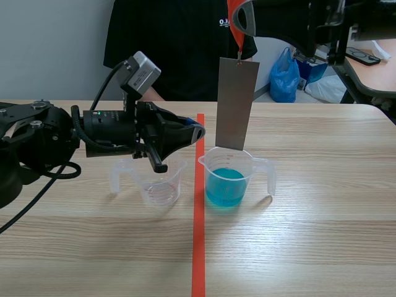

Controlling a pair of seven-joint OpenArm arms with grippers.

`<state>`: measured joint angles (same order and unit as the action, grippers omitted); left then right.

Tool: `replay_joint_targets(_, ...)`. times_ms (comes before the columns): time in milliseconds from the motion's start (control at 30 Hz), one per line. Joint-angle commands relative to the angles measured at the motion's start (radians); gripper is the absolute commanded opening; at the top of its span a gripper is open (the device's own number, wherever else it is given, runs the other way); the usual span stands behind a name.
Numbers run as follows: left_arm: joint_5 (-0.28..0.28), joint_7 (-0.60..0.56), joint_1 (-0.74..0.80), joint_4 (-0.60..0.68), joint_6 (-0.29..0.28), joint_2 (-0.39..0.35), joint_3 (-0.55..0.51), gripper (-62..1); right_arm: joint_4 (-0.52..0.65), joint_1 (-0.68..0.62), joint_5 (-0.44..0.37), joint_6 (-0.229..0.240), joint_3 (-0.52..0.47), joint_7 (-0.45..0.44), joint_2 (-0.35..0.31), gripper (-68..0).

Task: Do the redox reaction experiment.
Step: 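Raise the plate and point at it, then lower the plate into the blue solution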

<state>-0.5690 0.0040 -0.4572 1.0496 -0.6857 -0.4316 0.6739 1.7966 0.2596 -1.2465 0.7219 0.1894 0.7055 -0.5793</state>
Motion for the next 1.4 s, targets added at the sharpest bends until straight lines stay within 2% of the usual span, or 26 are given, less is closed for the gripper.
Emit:
replay_joint_targets(0,-0.011,-0.015,-0.009,0.024,0.004,-0.043,-0.01,-56.9,0.013,0.017,-0.022,0.001,-0.014,-0.016,-0.013,-65.8)
replay_joint_targets(233,-0.011,-0.038,0.015,0.024,0.029,-0.234,-0.013,-56.9,0.013,0.017,-0.022,0.001,-0.014,-0.016,-0.013,-65.8)
replay_joint_targets(400,-0.011,-0.104,0.119,0.024,0.087,-0.387,-0.053,-56.9,0.013,0.017,-0.022,0.001,-0.014,-0.016,-0.013,-65.8)
replay_joint_targets(600,-0.009,-0.162,0.392,0.024,0.184,-0.501,-0.225,-56.9,0.013,0.017,-0.019,0.001,-0.014,-0.016,-0.013,-65.8)
replay_joint_targets(667,0.026,-0.197,0.514,0.024,0.212,-0.511,-0.314,-56.9,0.013,0.017,-0.014,0.001,-0.014,-0.016,-0.013,-65.8)
replay_joint_targets(767,0.11,-0.267,0.708,0.024,0.257,-0.498,-0.456,-56.9,0.013,0.017,-0.014,0.001,-0.014,-0.016,-0.013,-65.8)
replay_joint_targets(867,0.198,-0.355,0.899,0.024,0.311,-0.454,-0.594,-56.9,0.012,0.017,-0.014,0.001,-0.014,-0.015,-0.013,-65.8)
replay_joint_targets(1067,0.386,-0.557,1.194,0.025,0.419,-0.289,-0.83,-56.9,-0.006,0.017,-0.014,0.002,-0.014,-0.018,-0.013,-65.8)
replay_joint_targets(1233,0.562,-0.694,1.336,0.025,0.533,-0.134,-0.949,-56.9,-0.023,0.017,-0.014,0.005,-0.013,-0.024,-0.013,-65.8)
replay_joint_targets(1367,0.627,-0.779,1.422,0.046,0.591,-0.053,-0.981,-56.9,-0.027,0.017,-0.014,0.005,-0.013,-0.024,-0.013,-65.8)
